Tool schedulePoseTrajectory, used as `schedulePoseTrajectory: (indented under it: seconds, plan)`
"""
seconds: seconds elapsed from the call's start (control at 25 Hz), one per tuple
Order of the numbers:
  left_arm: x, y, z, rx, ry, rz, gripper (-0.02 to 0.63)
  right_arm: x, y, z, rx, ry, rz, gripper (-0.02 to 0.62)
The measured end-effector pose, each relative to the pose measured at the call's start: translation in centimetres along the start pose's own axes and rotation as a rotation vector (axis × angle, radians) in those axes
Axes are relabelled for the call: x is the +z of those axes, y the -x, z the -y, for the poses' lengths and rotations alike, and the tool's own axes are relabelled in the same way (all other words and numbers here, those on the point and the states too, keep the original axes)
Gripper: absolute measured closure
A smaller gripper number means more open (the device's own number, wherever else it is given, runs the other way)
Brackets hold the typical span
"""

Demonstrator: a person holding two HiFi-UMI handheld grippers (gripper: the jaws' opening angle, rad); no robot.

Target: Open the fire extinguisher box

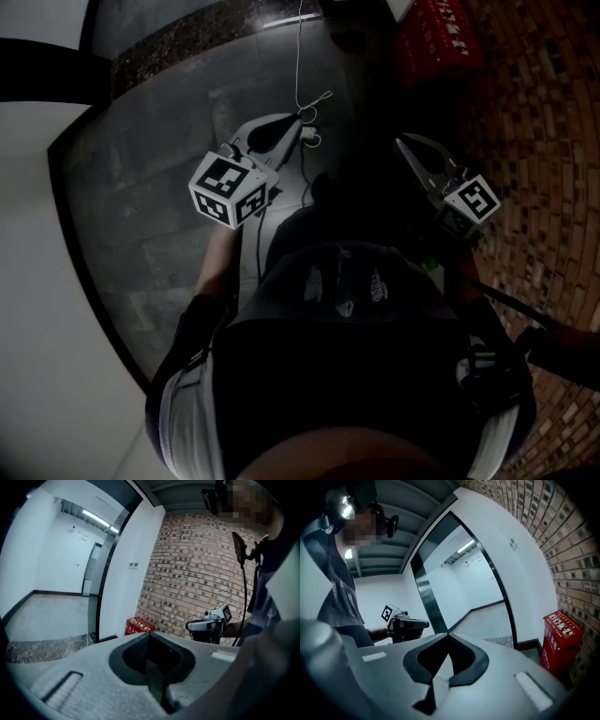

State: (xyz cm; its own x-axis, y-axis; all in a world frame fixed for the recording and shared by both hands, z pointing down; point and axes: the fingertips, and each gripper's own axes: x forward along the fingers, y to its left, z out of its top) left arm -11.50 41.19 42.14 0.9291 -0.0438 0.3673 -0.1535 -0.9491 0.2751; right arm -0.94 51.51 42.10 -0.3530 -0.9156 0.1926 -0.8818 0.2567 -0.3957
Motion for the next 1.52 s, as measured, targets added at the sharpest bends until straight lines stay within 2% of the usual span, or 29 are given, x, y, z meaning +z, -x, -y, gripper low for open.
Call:
schedulePoseTrajectory:
  seconds: [0.08,0.16,0.28,0.6,0.96,1.16,1.36,1.52]
  plan:
    - [-1.0,0.5,0.3,-0.02,-0.016,0.016,0.606,-1.1,-0.5,-1.0,-0.002,0.018,-0.009,0.595]
    - [-0.5,0.2,-0.4,-0.051,-0.024,0.017,0.606,-0.4,-1.4,-1.2,-0.014,0.037,-0.014,0.595]
    - [1.6,-1.6,-1.3,-0.103,-0.031,0.008,0.606,1.8,-1.9,-0.2,-0.048,0.043,-0.011,0.595]
    - [2.3,-5.7,-0.3,-0.217,-0.045,0.019,0.606,1.2,0.3,2.6,-0.169,0.007,-0.009,0.595]
    - [2.6,-10.1,-0.3,-0.221,-0.066,-0.034,0.606,1.0,0.6,7.5,-0.171,-0.035,0.009,0.595]
    - [3.7,-14.4,0.5,-0.229,-0.091,-0.1,0.606,1.8,1.3,11.9,-0.166,-0.076,0.025,0.595]
    - [5.7,-19.3,2.8,-0.238,-0.13,-0.142,0.606,2.1,3.9,16.8,-0.163,-0.143,0.052,0.595]
    - [7.3,-23.0,4.0,-0.238,-0.157,-0.176,0.606,2.4,5.8,20.8,-0.156,-0.158,0.079,0.595]
